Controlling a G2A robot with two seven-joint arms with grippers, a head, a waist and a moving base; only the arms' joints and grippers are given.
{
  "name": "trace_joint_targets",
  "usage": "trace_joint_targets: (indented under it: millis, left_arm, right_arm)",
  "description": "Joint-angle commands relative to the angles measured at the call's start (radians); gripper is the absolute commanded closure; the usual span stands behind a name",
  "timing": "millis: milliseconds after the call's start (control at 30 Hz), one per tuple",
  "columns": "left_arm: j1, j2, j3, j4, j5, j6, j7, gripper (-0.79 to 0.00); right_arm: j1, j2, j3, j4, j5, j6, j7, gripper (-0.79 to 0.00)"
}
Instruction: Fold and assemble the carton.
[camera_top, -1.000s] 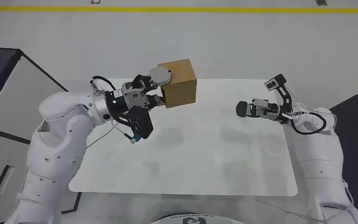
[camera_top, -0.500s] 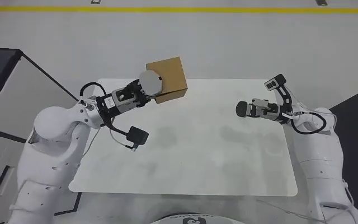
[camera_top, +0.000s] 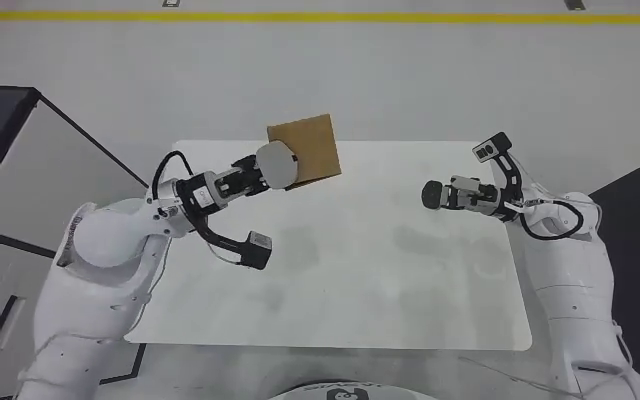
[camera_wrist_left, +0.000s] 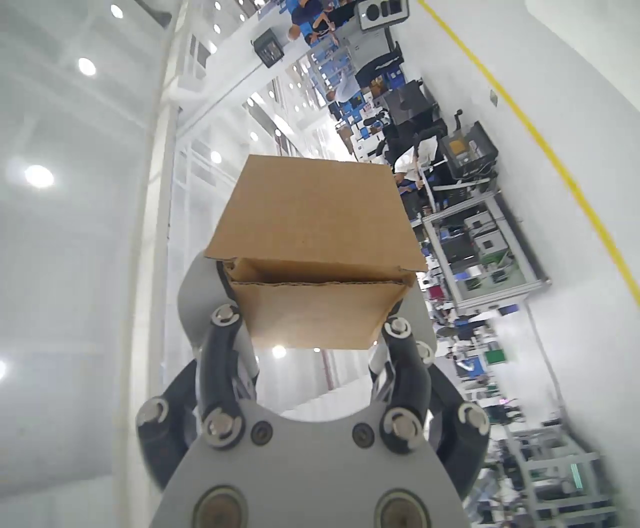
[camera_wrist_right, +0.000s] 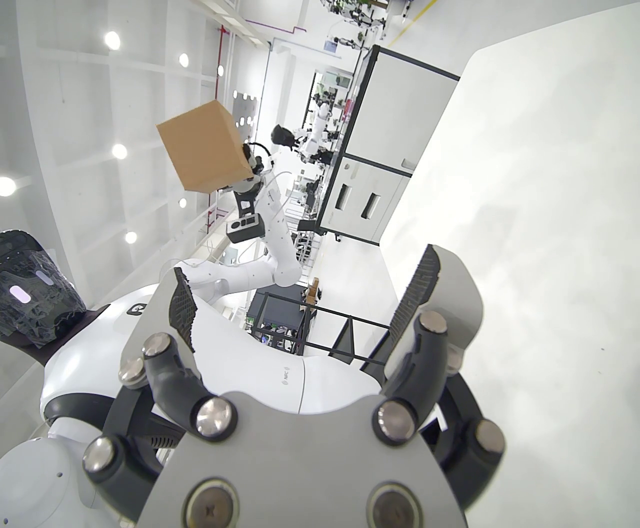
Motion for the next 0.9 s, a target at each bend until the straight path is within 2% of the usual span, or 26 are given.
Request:
trace_joint_targets:
  millis: [0,100,300,567,633,700,867]
  left_arm:
    - [0.011,-0.001,0.005,0.003,0.037,0.077,-0.025,0.000]
    - [0.025,-0.001,-0.002,0.002,0.083,0.151,-0.061,0.000]
    - [0.047,-0.002,-0.013,-0.030,0.061,0.286,-0.072,0.000]
    - [0.047,-0.002,-0.013,-0.030,0.063,0.294,-0.060,0.000]
    - [0.042,0.001,-0.028,-0.041,0.152,0.313,-0.054,0.000]
    - [0.047,-0.001,-0.016,-0.054,0.152,0.382,-0.073,0.000]
    - [0.020,0.002,-0.063,-0.042,0.152,0.559,-0.041,0.000]
  right_arm:
    - [0.000,0.000,0.000,0.000,0.000,0.000,0.000,-0.785]
    - [0.000,0.000,0.000,0.000,0.000,0.000,0.000,-0.785]
    - [0.000,0.000,0.000,0.000,0.000,0.000,0.000,-0.785]
    - [0.000,0.000,0.000,0.000,0.000,0.000,0.000,-0.785]
    - [0.000,0.000,0.000,0.000,0.000,0.000,0.000,-0.785]
    - [0.000,0.000,0.000,0.000,0.000,0.000,0.000,-0.785]
    - [0.000,0.000,0.000,0.000,0.000,0.000,0.000,-0.785]
